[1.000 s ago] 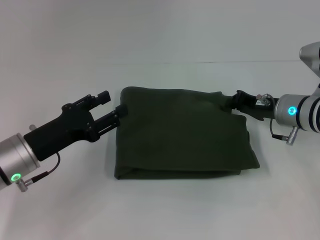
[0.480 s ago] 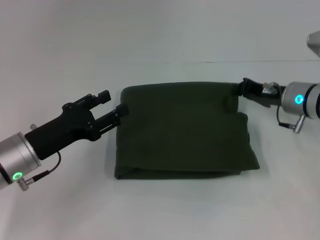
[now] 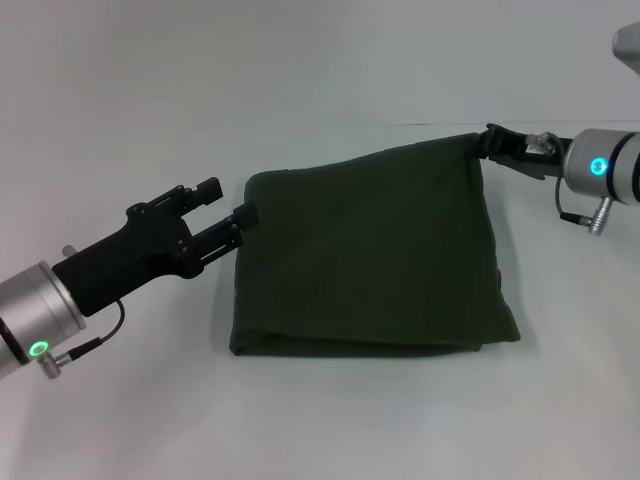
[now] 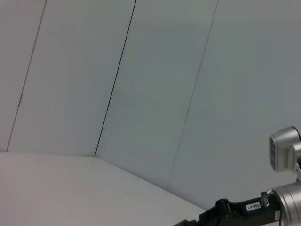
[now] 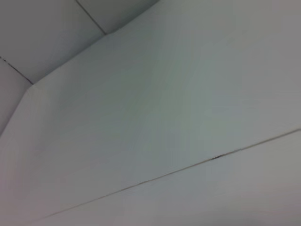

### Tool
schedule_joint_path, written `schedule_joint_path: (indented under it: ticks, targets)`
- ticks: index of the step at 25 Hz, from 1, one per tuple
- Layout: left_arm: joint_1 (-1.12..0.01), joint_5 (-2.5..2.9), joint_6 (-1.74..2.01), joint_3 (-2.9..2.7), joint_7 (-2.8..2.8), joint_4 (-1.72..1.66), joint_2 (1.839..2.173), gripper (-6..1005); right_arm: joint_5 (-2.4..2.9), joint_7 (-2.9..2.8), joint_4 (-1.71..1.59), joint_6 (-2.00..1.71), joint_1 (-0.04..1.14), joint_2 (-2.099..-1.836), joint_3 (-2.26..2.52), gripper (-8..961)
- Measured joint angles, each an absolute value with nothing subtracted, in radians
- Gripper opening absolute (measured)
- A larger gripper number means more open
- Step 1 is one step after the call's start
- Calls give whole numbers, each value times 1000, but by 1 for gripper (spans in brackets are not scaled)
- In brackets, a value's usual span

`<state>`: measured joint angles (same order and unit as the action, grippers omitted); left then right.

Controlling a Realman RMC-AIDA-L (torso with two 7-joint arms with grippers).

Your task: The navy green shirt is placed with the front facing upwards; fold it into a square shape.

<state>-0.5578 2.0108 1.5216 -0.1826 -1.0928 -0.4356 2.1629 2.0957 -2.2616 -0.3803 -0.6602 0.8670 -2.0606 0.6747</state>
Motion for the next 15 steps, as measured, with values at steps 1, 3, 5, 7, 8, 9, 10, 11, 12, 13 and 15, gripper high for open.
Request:
schedule_joint_path:
  ticks: [1,3,5,7,8,9,10,11,12,13,15]
  targets:
    - [-559,2011,1521,-183,-1093,-436,2163,676,2097,-2259,-378,-655,870,-2062,675,46]
    - [-559,2011,1520,-183,-1093,-436,2163,675,2098,-2256,-375,-643,873,-2067,675,50]
    - [-560,2011,1520,-183,-1094,-436,2163,675,2098,-2256,-374,-632,874,-2070,675,54]
    - [-560,2011,1520,-183,-1094,-436,2163,675,2098,-2256,-374,-623,874,-2072,675,58]
    - [-560,2011,1520,-183,-1094,-436,2163,675,2098,-2254,-374,-620,874,-2072,675,60]
    - [-561,2011,1520,-182,-1094,-436,2163,675,2097,-2249,-373,-618,874,-2073,675,62]
    - [-561,2011,1520,-182,-1094,-435,2163,676,2096,-2241,-373,-616,875,-2074,675,64]
    - [-561,2011,1520,-181,-1094,-433,2163,676,2095,-2231,-373,-612,875,-2075,675,66]
    - [-561,2011,1520,-180,-1094,-429,2163,676,2093,-2220,-373,-608,876,-2076,675,68]
    - [-561,2011,1520,-179,-1094,-427,2163,676,2092,-2209,-373,-602,876,-2077,675,70]
    - [-561,2011,1520,-178,-1094,-421,2163,676,2092,-2195,-379,-589,877,-2079,675,74]
